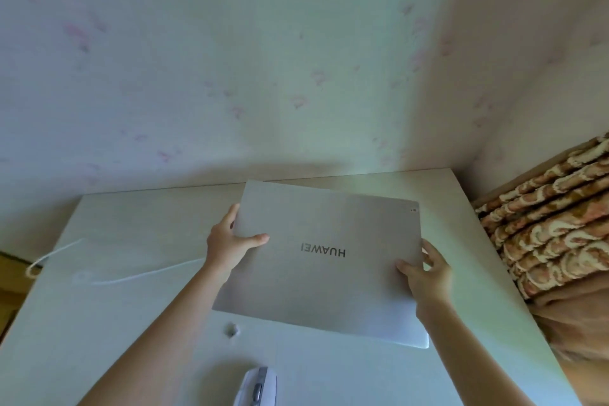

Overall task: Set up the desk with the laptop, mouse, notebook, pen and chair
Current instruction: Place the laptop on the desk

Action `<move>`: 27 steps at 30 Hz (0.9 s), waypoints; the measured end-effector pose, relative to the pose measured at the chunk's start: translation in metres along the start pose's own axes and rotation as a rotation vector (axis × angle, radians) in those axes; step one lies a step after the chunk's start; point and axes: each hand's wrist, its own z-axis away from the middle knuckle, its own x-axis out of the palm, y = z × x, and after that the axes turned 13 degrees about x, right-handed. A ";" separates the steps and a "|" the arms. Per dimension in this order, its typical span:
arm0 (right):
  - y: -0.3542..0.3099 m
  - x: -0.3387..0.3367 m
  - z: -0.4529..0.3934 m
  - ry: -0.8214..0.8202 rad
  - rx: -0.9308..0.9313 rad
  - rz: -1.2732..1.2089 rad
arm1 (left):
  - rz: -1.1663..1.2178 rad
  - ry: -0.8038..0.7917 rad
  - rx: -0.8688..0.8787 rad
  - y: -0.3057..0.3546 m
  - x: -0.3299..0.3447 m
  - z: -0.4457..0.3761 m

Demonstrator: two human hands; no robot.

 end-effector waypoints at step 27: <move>0.206 0.206 0.264 -0.069 0.061 0.460 | -0.046 0.051 -0.267 -0.227 -0.337 0.176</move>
